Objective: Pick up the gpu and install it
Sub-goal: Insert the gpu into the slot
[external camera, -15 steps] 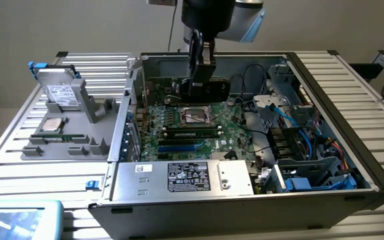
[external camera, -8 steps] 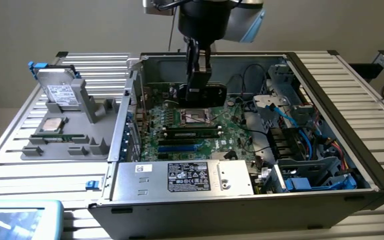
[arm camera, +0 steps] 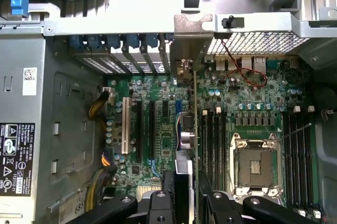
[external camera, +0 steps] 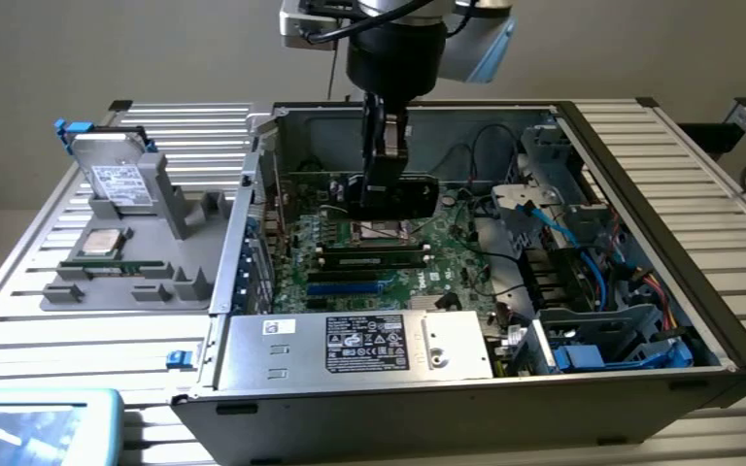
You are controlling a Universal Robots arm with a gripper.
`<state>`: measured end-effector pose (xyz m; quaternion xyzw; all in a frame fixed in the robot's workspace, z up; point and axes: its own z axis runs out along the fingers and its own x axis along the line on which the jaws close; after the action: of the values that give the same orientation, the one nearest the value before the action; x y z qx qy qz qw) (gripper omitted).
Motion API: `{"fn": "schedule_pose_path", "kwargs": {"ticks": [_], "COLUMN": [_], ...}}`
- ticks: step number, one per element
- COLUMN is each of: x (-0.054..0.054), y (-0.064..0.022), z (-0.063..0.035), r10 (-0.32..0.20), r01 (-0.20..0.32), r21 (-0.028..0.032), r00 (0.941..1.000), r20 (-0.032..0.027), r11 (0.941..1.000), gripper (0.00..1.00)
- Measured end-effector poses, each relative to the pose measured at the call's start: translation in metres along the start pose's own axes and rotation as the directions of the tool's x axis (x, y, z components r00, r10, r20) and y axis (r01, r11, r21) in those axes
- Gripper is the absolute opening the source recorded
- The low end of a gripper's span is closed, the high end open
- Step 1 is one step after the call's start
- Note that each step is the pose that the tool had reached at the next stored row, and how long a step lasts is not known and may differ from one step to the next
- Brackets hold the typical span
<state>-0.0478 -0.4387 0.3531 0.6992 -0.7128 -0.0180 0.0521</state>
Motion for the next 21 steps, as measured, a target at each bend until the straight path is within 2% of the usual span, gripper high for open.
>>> {"fn": "schedule_pose_path", "kwargs": {"ticks": [6,12,15,17,19,21], "x": [0.015,0.019,0.019,0.019,0.019,0.019], "y": [-0.0014,-0.0023,-0.0022,-0.002,-0.0004,0.0046], "z": [0.0116,0.0227,0.0267,0.0281,0.0304,0.0328], "r10": [0.001,0.004,0.008,0.011,0.013,0.014], "r01": [-0.001,-0.004,-0.008,-0.011,-0.014,-0.014], "r21": [0.0,-0.0003,0.0006,0.0044,0.0087,0.0186], "r00": [1.0,1.0,0.9999,0.9998,0.9998,0.9998], "r20": [0.0007,0.0031,0.0086,0.0143,0.0157,0.0157], "r11": [1.0,1.0,1.0,0.9999,0.9999,0.9997], "gripper": [0.28,0.28,0.28,0.28,0.28,0.28]}}
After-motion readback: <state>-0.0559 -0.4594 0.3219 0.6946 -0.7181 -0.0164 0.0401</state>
